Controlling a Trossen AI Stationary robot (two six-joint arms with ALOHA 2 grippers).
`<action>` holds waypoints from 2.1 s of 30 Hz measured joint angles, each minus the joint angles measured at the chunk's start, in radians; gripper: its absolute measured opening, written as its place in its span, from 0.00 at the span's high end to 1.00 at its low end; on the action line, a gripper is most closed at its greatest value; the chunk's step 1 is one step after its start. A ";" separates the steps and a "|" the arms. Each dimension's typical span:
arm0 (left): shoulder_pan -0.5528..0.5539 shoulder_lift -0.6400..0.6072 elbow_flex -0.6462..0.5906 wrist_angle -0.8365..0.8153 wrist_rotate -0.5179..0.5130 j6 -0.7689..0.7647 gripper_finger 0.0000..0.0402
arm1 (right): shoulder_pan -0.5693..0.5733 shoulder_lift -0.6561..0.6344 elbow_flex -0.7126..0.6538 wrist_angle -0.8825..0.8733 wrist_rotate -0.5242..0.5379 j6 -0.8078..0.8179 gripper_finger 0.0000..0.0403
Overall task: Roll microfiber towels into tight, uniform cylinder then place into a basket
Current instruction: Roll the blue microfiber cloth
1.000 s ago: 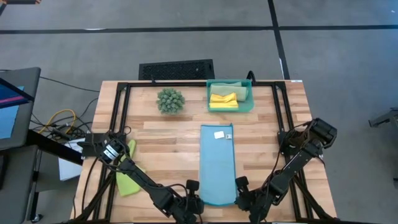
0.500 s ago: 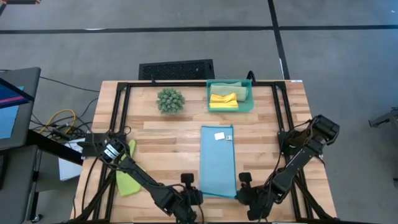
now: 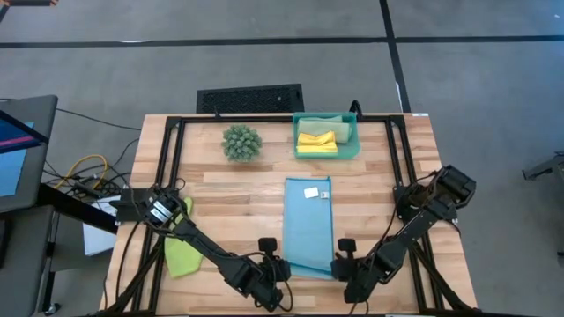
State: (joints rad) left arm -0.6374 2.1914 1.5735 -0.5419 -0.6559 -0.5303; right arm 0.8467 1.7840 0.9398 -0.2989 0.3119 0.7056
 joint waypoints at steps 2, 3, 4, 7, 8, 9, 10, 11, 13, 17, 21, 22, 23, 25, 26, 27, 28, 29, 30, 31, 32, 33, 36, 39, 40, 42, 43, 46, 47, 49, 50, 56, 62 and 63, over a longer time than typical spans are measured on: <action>0.001 0.000 0.018 -0.021 0.000 0.007 1.00 | -0.007 0.000 0.000 -0.004 -0.003 0.002 0.96; 0.001 0.000 0.027 -0.040 0.000 0.004 1.00 | -0.010 0.000 0.000 -0.003 -0.003 0.002 0.96; 0.001 0.000 0.037 -0.066 -0.002 -0.007 1.00 | -0.013 0.000 0.000 -0.001 -0.001 0.002 0.96; -0.001 0.000 0.076 -0.162 -0.015 -0.054 1.00 | -0.020 0.001 0.000 0.002 0.005 0.002 0.97; -0.001 0.000 0.086 -0.182 -0.019 -0.063 1.00 | -0.020 0.002 0.000 0.003 0.007 0.002 0.97; -0.002 0.000 0.090 -0.190 -0.019 -0.066 1.00 | -0.020 0.003 0.000 0.002 0.008 0.002 0.97; -0.004 0.000 0.092 -0.194 -0.019 -0.067 1.00 | -0.020 0.003 0.000 0.004 0.008 0.002 0.97; -0.004 0.000 0.092 -0.196 -0.019 -0.067 1.00 | -0.020 0.003 0.000 0.005 0.008 0.002 0.96; -0.004 0.000 0.092 -0.198 -0.019 -0.068 1.00 | -0.020 0.003 0.000 0.003 0.008 0.003 0.95; -0.004 0.000 0.092 -0.200 -0.021 -0.085 1.00 | -0.020 0.003 0.000 0.003 0.008 0.004 0.95; -0.004 0.000 0.092 -0.211 -0.018 -0.091 0.97 | -0.019 0.003 0.000 -0.006 -0.005 0.004 0.96; -0.004 0.000 0.091 -0.220 -0.017 -0.094 0.95 | -0.018 0.004 -0.002 -0.009 -0.012 0.005 0.96; -0.004 0.001 0.090 -0.220 -0.013 -0.095 0.92 | -0.017 0.005 -0.002 -0.010 -0.012 0.005 0.96; -0.004 0.002 0.090 -0.227 -0.013 -0.107 0.86 | -0.013 0.005 -0.002 -0.005 -0.014 0.005 0.96; -0.004 0.002 0.091 -0.232 -0.019 -0.111 0.82 | -0.012 0.005 -0.002 -0.006 -0.013 0.005 0.95; -0.004 0.002 0.091 -0.238 -0.022 -0.112 0.79 | -0.010 0.005 -0.002 -0.007 -0.012 0.004 0.95; -0.004 0.002 0.091 -0.240 -0.023 -0.111 0.77 | -0.009 0.005 -0.002 -0.005 -0.010 0.004 0.95; -0.006 0.002 0.091 -0.234 -0.027 -0.111 0.74 | -0.009 0.005 -0.002 -0.005 -0.007 0.002 0.96; -0.007 0.002 0.091 -0.226 -0.035 -0.111 0.73 | -0.010 0.005 -0.002 -0.005 -0.006 -0.002 0.96; -0.007 0.002 0.091 -0.218 -0.047 -0.111 0.71 | -0.011 0.005 -0.002 -0.005 -0.003 -0.009 0.96; -0.007 0.002 0.091 -0.207 -0.056 -0.108 0.71 | -0.012 0.005 -0.002 -0.003 -0.001 -0.022 0.96; -0.007 0.002 0.091 -0.190 -0.061 -0.100 0.71 | -0.012 0.005 -0.002 -0.001 0.004 -0.033 0.96; -0.003 0.002 0.091 -0.136 -0.066 -0.057 0.72 | -0.013 0.005 -0.002 0.008 0.058 -0.063 0.96; 0.003 0.004 0.091 -0.085 -0.065 -0.007 0.73 | -0.013 0.005 -0.002 0.026 0.083 -0.102 0.95; 0.004 0.004 0.091 -0.070 -0.066 0.011 0.74 | -0.012 0.005 -0.002 0.036 0.084 -0.116 0.96; 0.005 0.004 0.091 -0.035 -0.066 0.053 0.74 | -0.010 0.005 -0.002 0.056 0.090 -0.145 0.96; 0.005 0.004 0.091 -0.021 -0.065 0.071 0.74 | -0.010 0.005 -0.002 0.063 0.095 -0.153 0.97; 0.005 0.004 0.091 0.005 -0.063 0.096 0.74 | -0.011 0.005 -0.002 0.061 0.101 -0.136 0.97; 0.005 0.004 0.091 0.007 -0.063 0.097 0.74 | -0.012 0.005 -0.002 0.054 0.100 -0.126 0.96; 0.005 0.005 0.091 0.007 -0.060 0.097 0.74 | -0.012 0.005 -0.002 0.036 0.092 -0.108 0.96; 0.005 0.011 0.091 0.012 -0.060 0.097 0.74 | -0.013 0.005 -0.002 0.031 0.088 -0.105 0.96; 0.021 0.054 0.076 0.012 -0.018 0.099 0.74 | -0.018 0.005 -0.001 0.033 0.085 -0.105 0.96; 0.051 0.084 0.076 -0.035 0.081 0.048 0.74 | -0.025 0.005 -0.001 0.033 0.084 -0.103 0.93; 0.054 0.083 0.076 -0.039 0.096 0.035 0.74 | -0.024 0.005 -0.001 0.032 0.084 -0.103 0.92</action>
State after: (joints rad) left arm -0.5835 2.2748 1.6491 -0.5809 -0.5597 -0.4953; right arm 0.8223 1.7885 0.9386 -0.2670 0.3963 0.6022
